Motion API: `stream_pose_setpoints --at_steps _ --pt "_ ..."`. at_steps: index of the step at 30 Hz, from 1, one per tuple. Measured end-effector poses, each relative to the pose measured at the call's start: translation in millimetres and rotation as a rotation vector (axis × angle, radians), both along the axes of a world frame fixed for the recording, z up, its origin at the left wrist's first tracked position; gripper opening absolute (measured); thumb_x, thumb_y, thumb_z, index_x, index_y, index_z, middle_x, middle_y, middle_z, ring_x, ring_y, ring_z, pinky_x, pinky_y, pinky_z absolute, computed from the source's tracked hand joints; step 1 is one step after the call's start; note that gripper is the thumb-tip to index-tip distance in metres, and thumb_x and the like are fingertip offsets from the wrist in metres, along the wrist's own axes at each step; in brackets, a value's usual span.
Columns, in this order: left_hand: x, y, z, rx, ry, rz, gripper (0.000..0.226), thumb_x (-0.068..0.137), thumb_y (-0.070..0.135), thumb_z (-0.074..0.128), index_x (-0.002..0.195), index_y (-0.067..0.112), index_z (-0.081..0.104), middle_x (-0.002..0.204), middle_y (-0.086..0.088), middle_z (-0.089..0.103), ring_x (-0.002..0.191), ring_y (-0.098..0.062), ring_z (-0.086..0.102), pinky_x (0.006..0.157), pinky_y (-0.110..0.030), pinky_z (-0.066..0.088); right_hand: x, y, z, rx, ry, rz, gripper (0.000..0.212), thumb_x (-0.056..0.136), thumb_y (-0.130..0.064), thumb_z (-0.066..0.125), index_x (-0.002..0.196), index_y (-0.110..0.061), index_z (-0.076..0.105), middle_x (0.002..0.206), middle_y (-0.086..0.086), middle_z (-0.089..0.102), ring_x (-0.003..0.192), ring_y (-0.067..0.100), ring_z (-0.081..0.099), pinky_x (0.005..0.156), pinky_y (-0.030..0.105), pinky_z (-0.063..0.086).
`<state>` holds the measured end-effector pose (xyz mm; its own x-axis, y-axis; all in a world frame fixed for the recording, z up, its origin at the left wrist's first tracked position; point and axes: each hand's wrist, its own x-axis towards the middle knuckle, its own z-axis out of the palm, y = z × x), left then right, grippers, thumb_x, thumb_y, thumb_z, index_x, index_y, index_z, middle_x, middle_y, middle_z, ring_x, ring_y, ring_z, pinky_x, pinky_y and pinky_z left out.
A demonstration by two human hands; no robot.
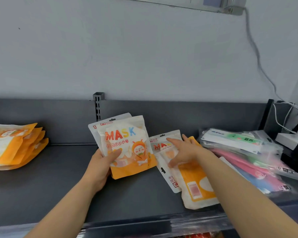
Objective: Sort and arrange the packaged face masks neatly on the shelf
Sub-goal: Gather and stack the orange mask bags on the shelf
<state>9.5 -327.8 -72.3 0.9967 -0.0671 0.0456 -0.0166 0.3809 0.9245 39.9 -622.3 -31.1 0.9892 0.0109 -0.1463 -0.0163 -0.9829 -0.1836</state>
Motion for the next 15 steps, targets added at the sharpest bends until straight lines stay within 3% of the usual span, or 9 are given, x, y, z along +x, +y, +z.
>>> stream_pose_setpoints --at_steps 4,7,10,12,15 --pt "-2 -1 -1 -0.014 -0.002 0.015 0.032 0.091 0.008 0.063 0.122 0.016 0.061 0.111 -0.006 0.074 0.098 -0.027 0.072 0.079 -0.044 0.058 8 11 4 -0.046 -0.074 0.066 0.08 0.075 -0.029 0.063 0.147 -0.039 0.029 0.154 0.005 0.032 0.145 0.03 0.016 0.119 0.053 0.007" --pt "-2 0 0 -0.026 -0.004 0.035 0.034 0.091 0.007 0.063 0.123 0.014 0.06 0.112 -0.007 0.074 0.099 -0.027 0.072 0.081 -0.045 0.057 13 12 2 0.021 -0.081 0.045 0.058 0.078 -0.02 0.063 0.134 -0.034 0.053 0.141 0.002 0.048 0.133 0.028 0.037 0.114 0.049 0.028" --pt "-2 0 -1 -0.028 -0.022 0.05 0.035 0.09 0.007 0.064 0.124 0.015 0.06 0.113 -0.007 0.073 0.1 -0.027 0.071 0.08 -0.044 0.057 17 5 3 0.236 -0.097 0.014 0.038 0.084 -0.014 0.067 0.12 -0.024 0.064 0.118 -0.003 0.062 0.106 0.015 0.056 0.091 0.031 0.049" --pt "-2 0 -2 -0.025 -0.04 0.072 0.035 0.09 0.007 0.064 0.124 0.014 0.06 0.113 -0.007 0.073 0.101 -0.027 0.071 0.08 -0.044 0.058 20 2 9 0.362 -0.235 0.008 0.024 0.09 -0.019 0.063 0.114 -0.024 0.066 0.101 -0.009 0.064 0.092 0.008 0.059 0.076 0.023 0.048" --pt "-1 0 -2 -0.028 -0.064 0.103 0.038 0.09 0.007 0.064 0.126 0.014 0.059 0.116 -0.007 0.072 0.103 -0.027 0.071 0.085 -0.047 0.056 18 4 24 0.631 -0.527 -0.055 0.012 0.093 -0.025 0.06 0.103 -0.03 0.062 0.091 -0.017 0.06 0.083 0.003 0.06 0.058 0.012 0.044"
